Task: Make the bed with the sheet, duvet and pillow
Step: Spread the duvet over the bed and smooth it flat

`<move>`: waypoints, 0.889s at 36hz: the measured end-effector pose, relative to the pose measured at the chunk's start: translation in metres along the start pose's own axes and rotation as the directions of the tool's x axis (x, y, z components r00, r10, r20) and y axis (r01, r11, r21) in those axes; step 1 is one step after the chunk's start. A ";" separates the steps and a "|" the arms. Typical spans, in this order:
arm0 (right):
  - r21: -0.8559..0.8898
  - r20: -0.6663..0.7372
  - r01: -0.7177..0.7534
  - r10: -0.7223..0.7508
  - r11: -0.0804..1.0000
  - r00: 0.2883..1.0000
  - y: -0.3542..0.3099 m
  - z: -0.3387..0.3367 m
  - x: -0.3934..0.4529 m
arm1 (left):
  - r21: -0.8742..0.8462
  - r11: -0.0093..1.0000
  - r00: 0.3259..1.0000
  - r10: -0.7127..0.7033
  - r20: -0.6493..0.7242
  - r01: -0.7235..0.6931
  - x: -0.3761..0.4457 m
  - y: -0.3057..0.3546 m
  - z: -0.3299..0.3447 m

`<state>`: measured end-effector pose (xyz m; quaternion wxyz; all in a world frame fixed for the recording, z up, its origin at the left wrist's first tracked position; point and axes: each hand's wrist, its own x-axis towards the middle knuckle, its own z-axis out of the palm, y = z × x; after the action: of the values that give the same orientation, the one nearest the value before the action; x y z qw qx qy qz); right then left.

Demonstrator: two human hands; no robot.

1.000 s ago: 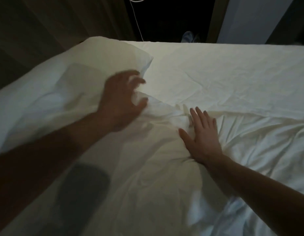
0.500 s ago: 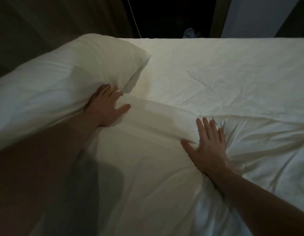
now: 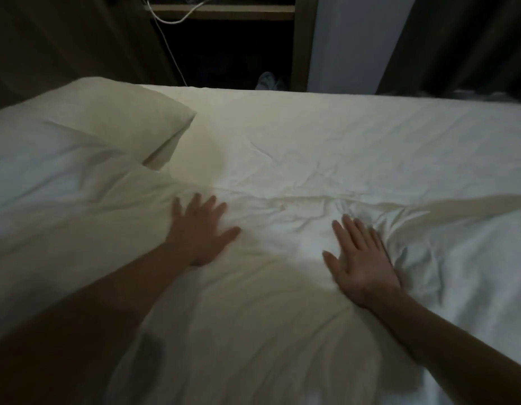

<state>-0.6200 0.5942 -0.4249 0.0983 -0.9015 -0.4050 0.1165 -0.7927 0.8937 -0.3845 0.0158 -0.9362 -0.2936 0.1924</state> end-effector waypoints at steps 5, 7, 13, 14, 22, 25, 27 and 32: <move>-0.167 0.030 -0.085 0.092 0.982 0.995 0.058 -0.017 -0.026 | 0.121 0.978 0.976 -0.187 0.115 0.173 -0.003 -0.056 0.006; -0.194 0.014 -0.163 0.169 0.967 0.985 0.090 -0.026 -0.036 | 0.159 0.963 0.964 -0.238 0.122 0.217 -0.003 -0.053 0.000; -0.244 -0.016 -0.317 0.323 0.916 0.946 0.181 -0.060 -0.108 | -0.103 0.942 0.947 -0.322 0.007 0.321 -0.020 0.034 -0.010; -0.240 -0.010 -0.334 0.342 0.911 0.940 0.191 -0.063 -0.121 | -0.139 0.958 0.963 -0.261 -0.061 0.251 -0.028 0.057 -0.011; -0.084 0.058 -0.438 0.443 0.895 0.894 0.237 -0.072 -0.212 | -0.332 0.924 0.975 0.142 -0.169 -0.192 -0.148 0.272 -0.014; -0.054 0.080 -0.354 0.358 0.933 0.930 0.237 -0.084 -0.236 | -0.330 0.898 0.953 0.244 -0.180 -0.292 -0.206 0.343 -0.005; -0.007 0.034 -0.285 0.285 0.959 0.958 0.239 -0.098 -0.261 | -0.332 0.881 0.937 0.279 -0.213 -0.337 -0.247 0.381 -0.001; 0.173 -0.076 -0.428 0.446 0.887 0.892 0.295 -0.115 -0.358 | -0.378 0.828 0.909 0.357 -0.214 -0.414 -0.336 0.458 0.014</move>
<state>-0.6090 0.1225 -0.3491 0.1605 -0.9646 -0.1751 0.1148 -0.8021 0.3266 -0.3450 -0.2029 -0.9685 -0.1308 0.0613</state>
